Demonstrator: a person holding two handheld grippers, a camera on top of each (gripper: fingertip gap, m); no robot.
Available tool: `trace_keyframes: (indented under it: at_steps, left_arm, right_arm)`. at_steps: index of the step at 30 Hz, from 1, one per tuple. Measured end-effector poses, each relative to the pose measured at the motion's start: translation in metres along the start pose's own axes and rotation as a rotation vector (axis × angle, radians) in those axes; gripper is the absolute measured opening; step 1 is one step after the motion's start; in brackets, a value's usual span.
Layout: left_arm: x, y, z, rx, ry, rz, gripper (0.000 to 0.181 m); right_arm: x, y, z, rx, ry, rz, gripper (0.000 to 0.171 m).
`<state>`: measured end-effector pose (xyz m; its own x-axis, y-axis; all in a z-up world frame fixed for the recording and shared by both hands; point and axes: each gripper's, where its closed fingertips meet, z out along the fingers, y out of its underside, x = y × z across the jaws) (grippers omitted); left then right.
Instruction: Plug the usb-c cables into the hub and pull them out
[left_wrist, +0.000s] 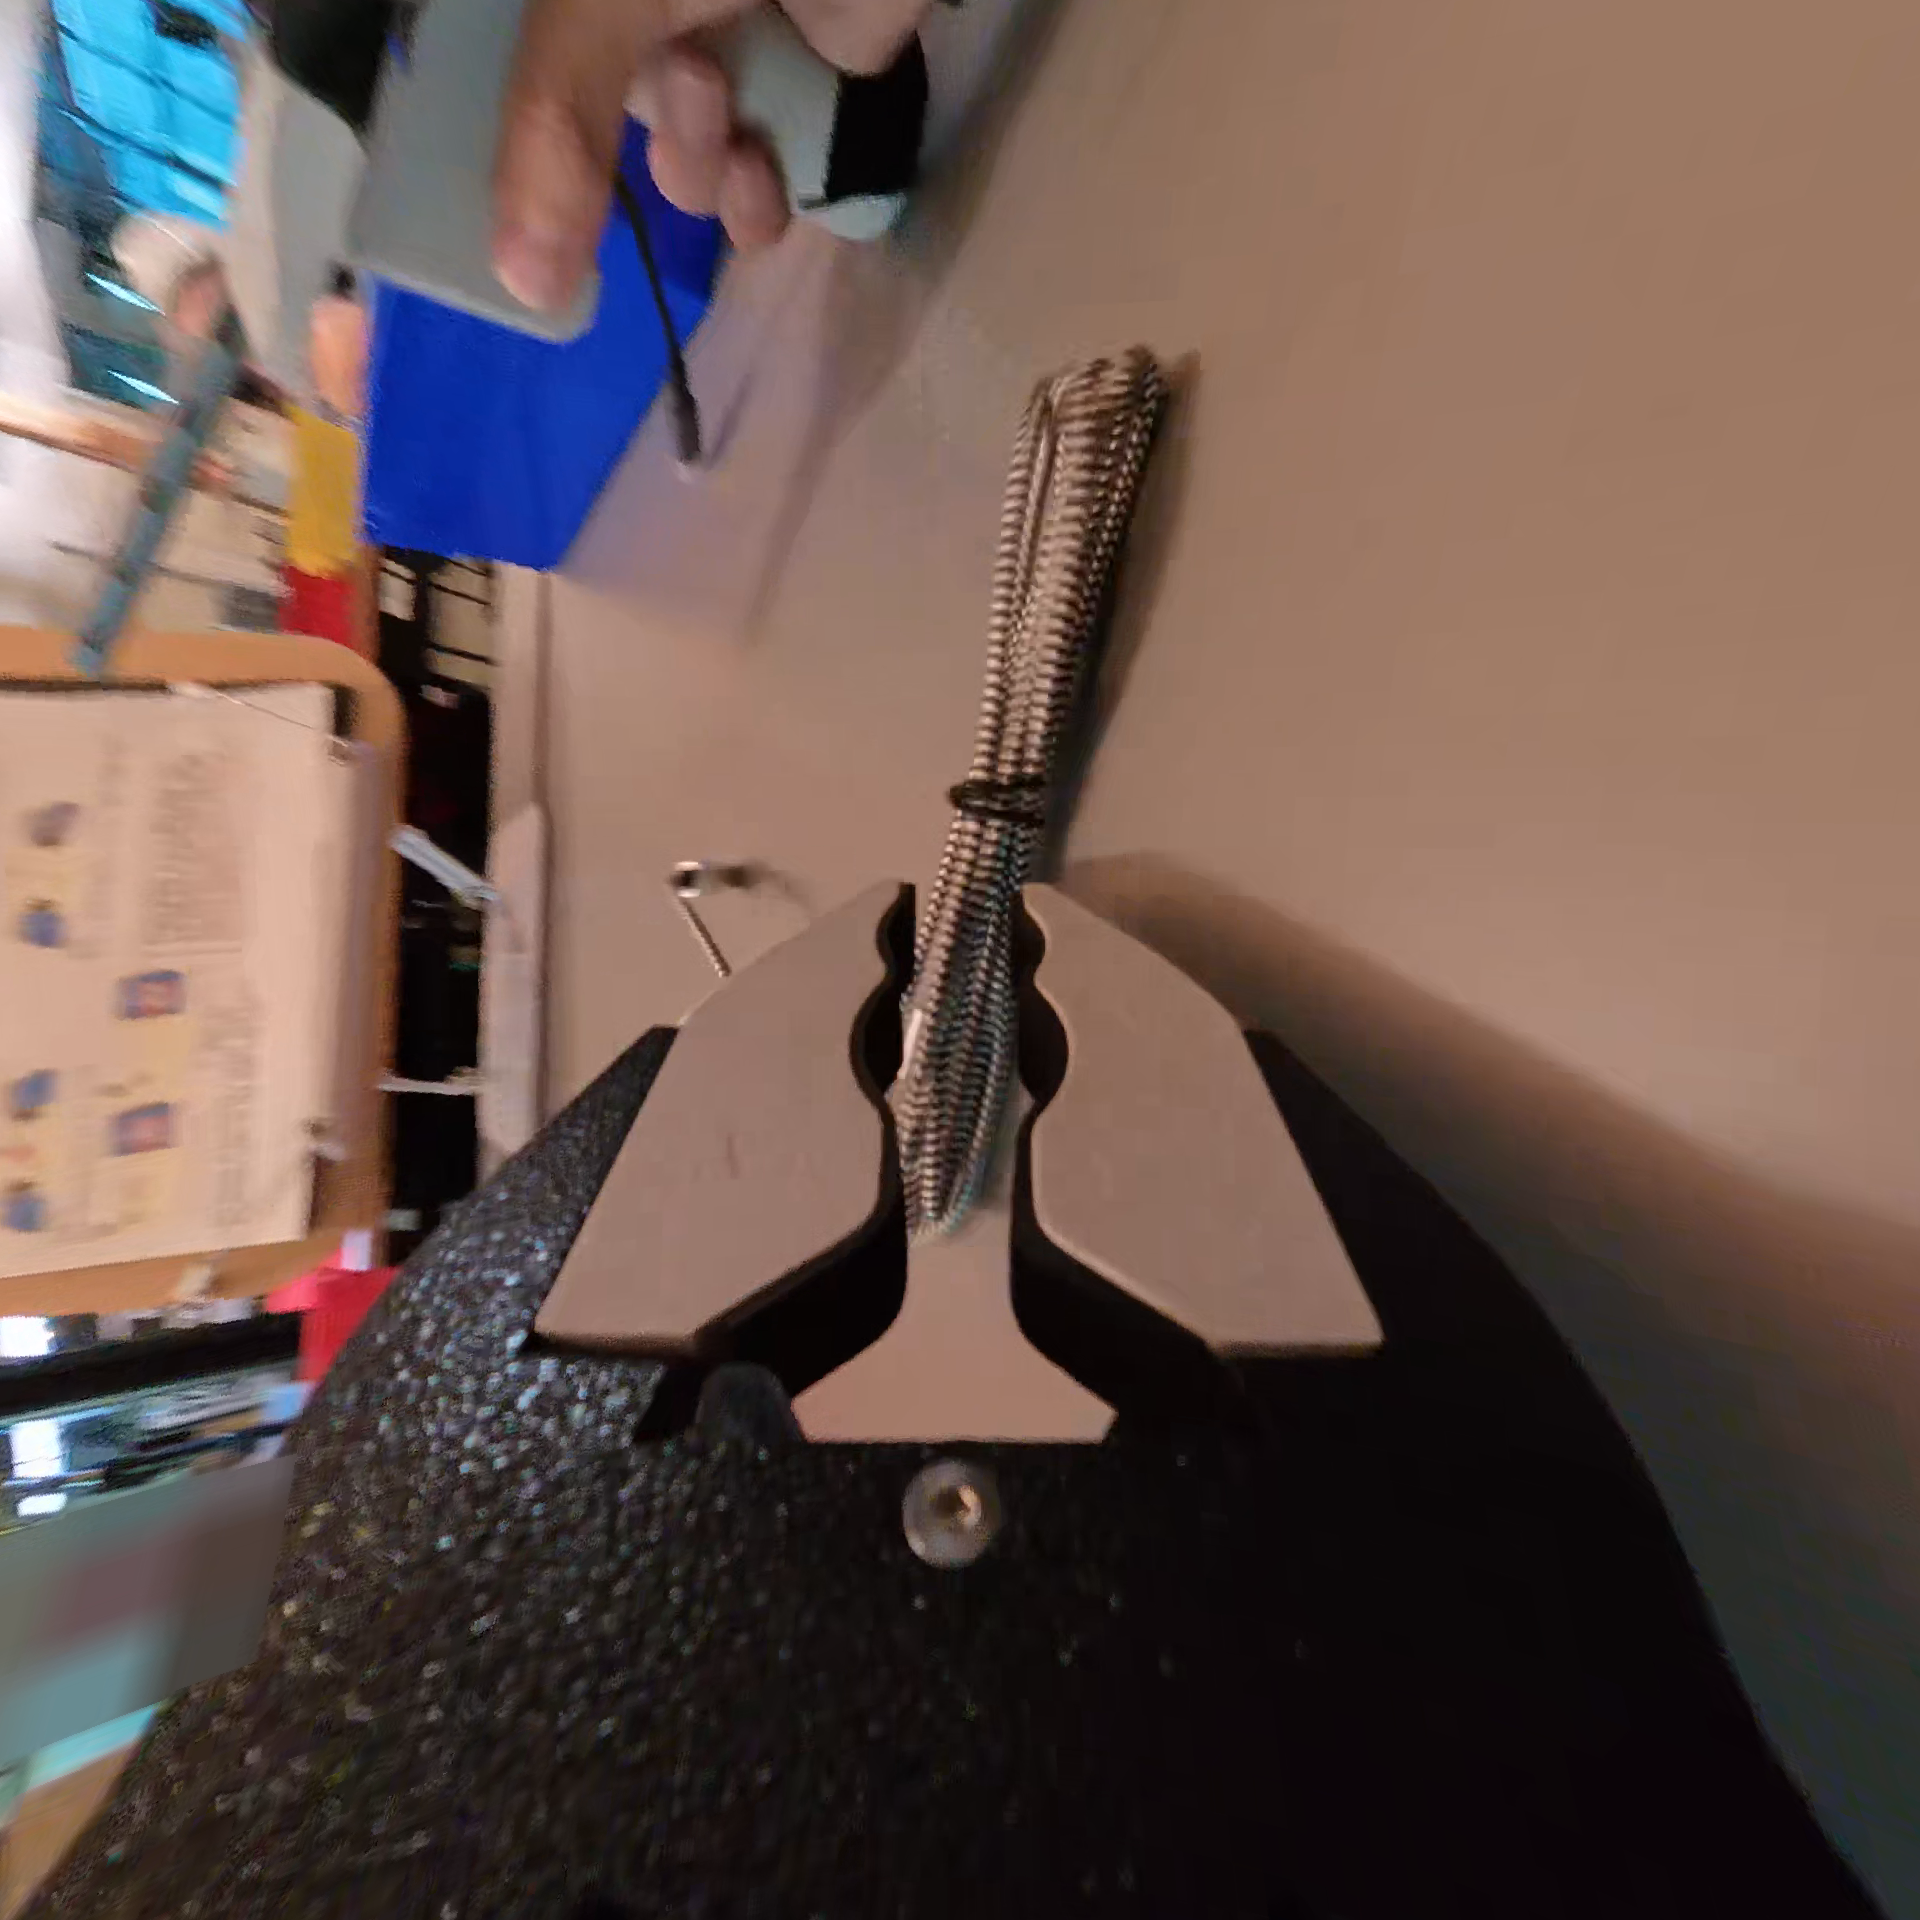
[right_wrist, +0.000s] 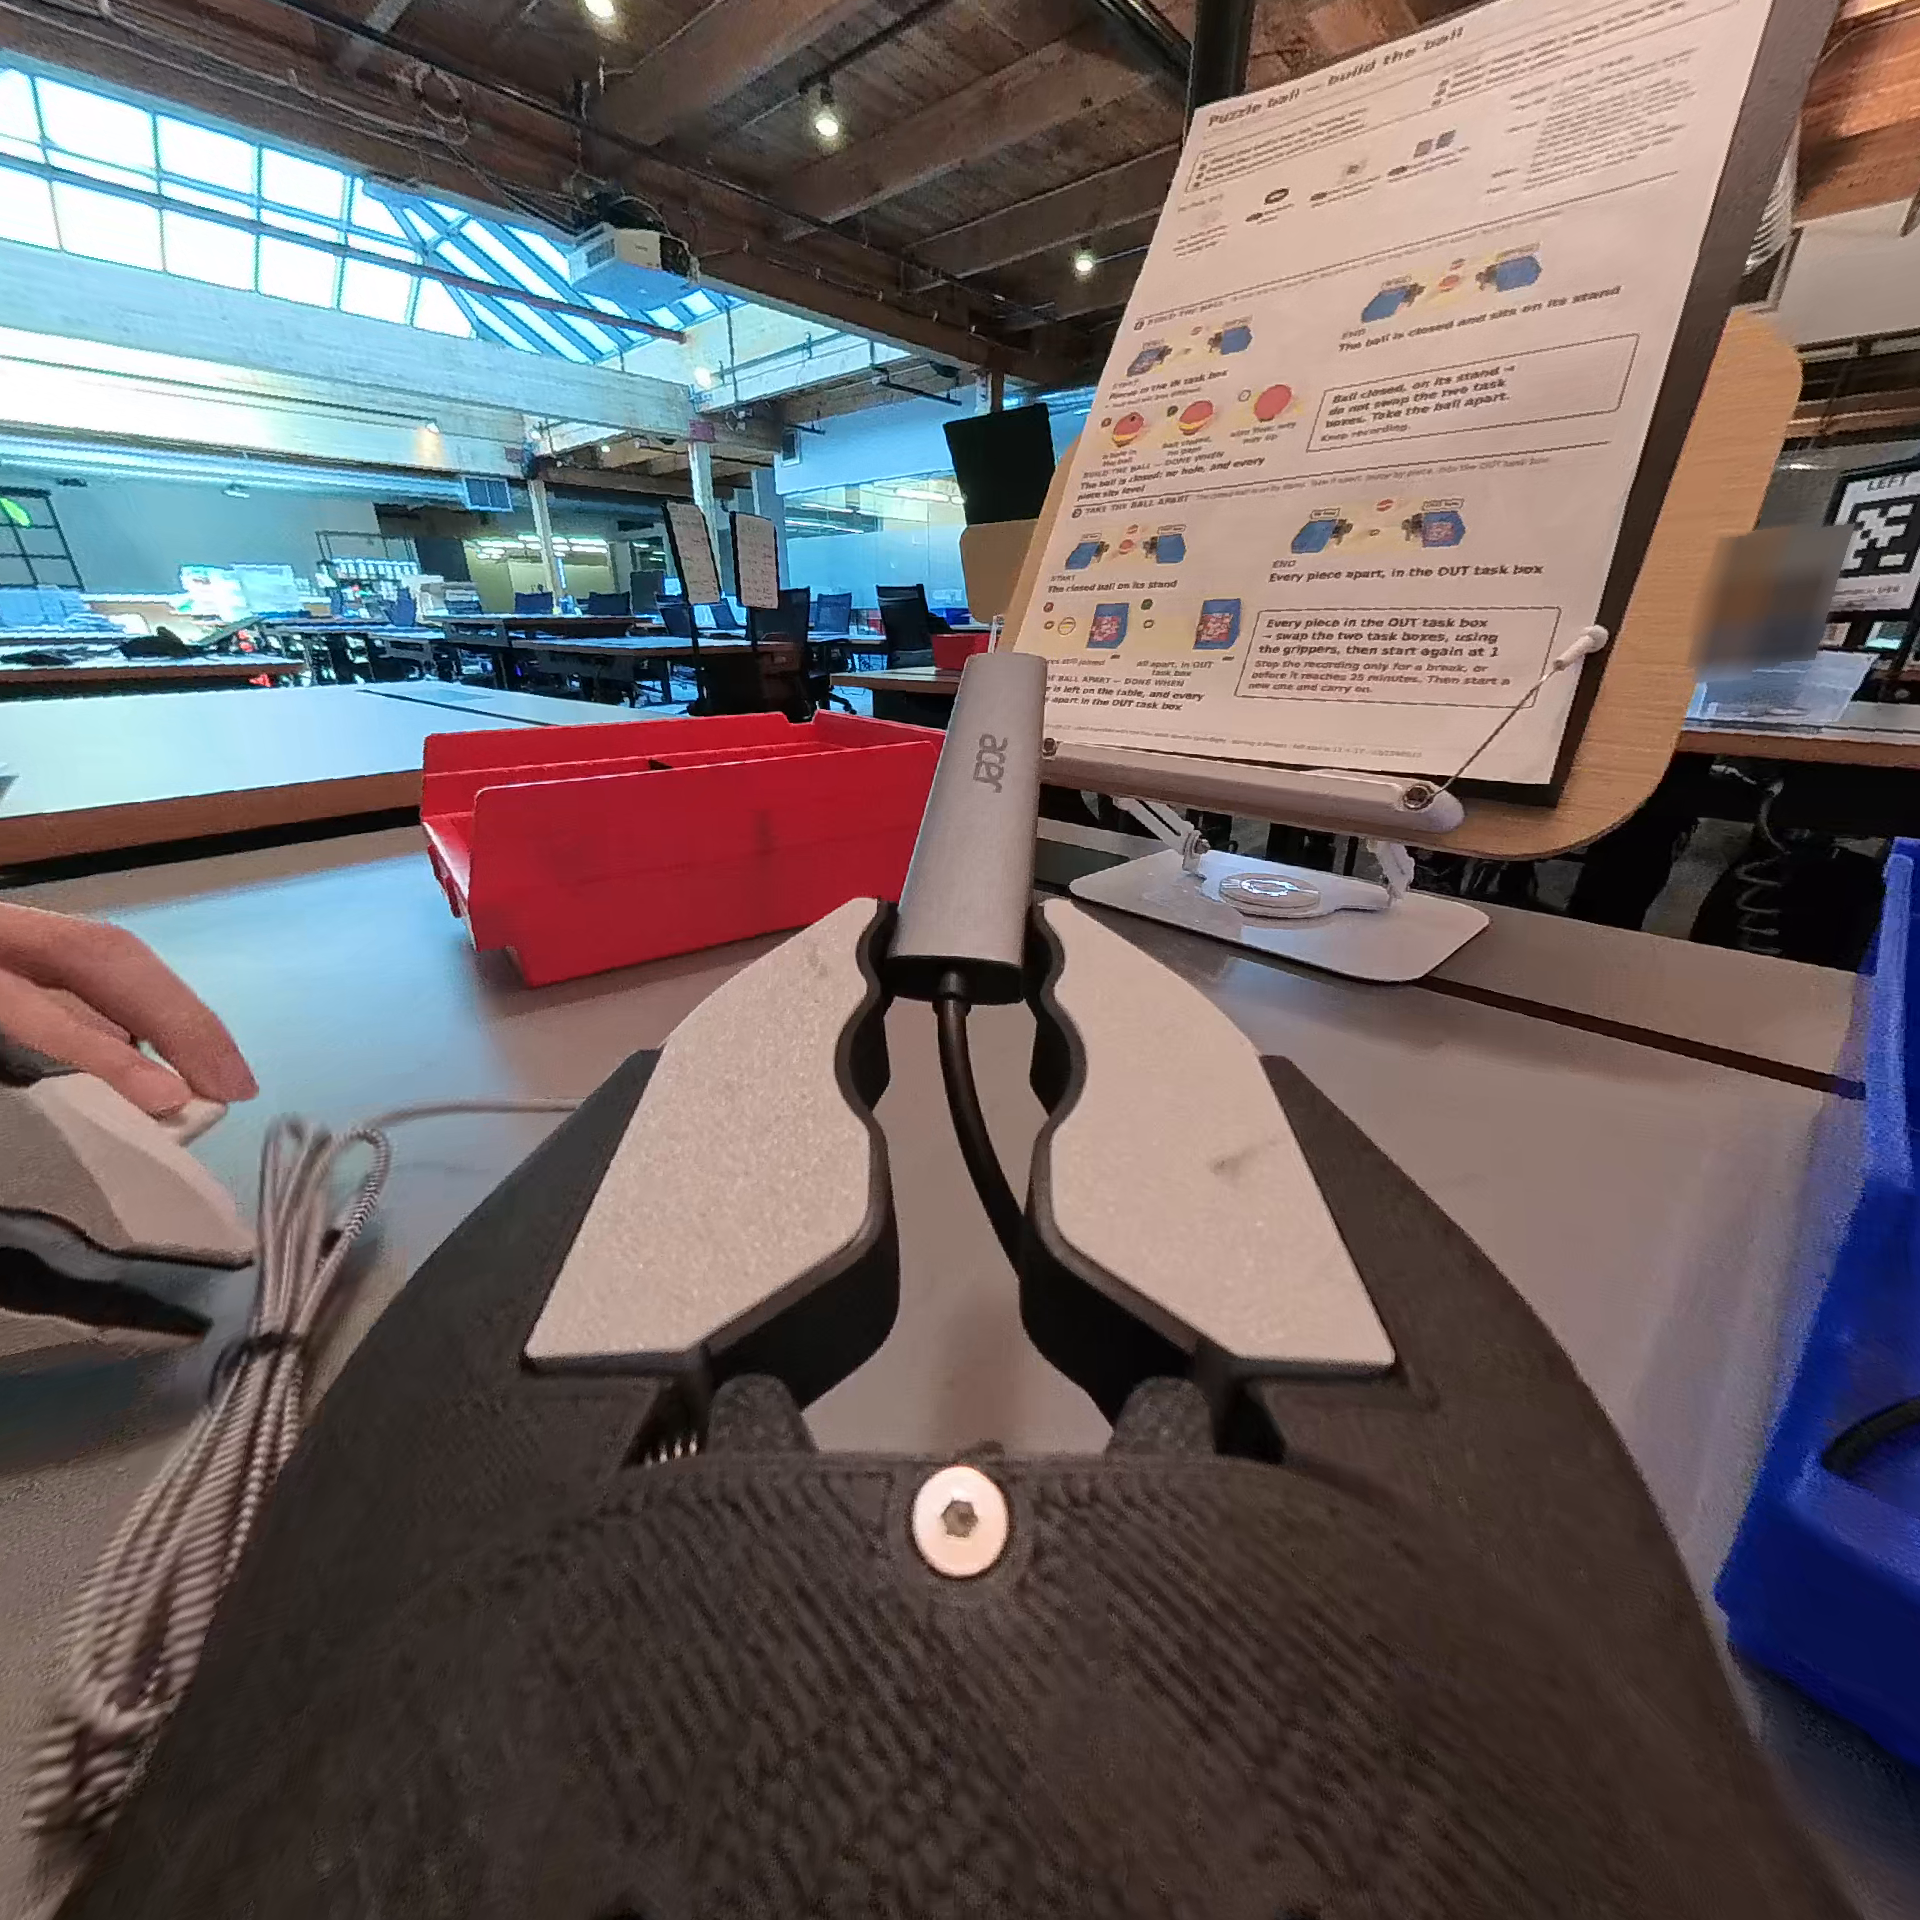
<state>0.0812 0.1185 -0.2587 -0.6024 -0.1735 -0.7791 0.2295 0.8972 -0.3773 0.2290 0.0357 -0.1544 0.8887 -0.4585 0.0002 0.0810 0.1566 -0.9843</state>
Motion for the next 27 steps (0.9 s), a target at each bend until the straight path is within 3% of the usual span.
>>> trace_keyframes:
  at_steps: [3,6,8,12,19,21,24,27]
  left_arm:
    - [0.017,0.009,-0.008,-0.062,0.209,-0.188,0.03]
    - [0.013,-0.001,-0.018,-0.071,0.386,-0.495,0.058]
    - [-0.025,-0.004,-0.012,-0.073,0.297,-0.736,0.053]
    - [-0.083,0.021,0.017,-0.268,0.077,-1.116,0.05]
    - [-0.077,0.052,0.086,-0.512,0.137,-1.289,0.04]
    - [-0.074,0.057,0.099,-0.51,0.151,-1.345,0.036]
    - [-0.078,0.065,0.108,-0.477,0.102,-1.406,0.009]
    - [-0.088,0.063,0.108,-0.42,0.035,-1.341,0.008]
  right_arm:
    - [0.001,0.0,0.0,0.0,0.001,0.004,0.024]
    - [0.0,0.0,0.0,-0.003,-0.001,-0.002,0.024]
    - [-0.001,0.001,0.001,-0.007,-0.002,-0.01,0.024]
    - [-0.002,0.002,0.002,-0.017,-0.003,-0.021,0.024]
    - [-0.006,0.004,0.003,-0.032,-0.013,-0.044,0.024]
    - [-0.006,0.005,0.004,-0.039,-0.015,-0.045,0.024]
    - [-0.005,0.006,0.005,-0.051,-0.012,-0.042,0.024]
    - [-0.003,0.007,0.006,-0.056,-0.013,-0.019,0.024]
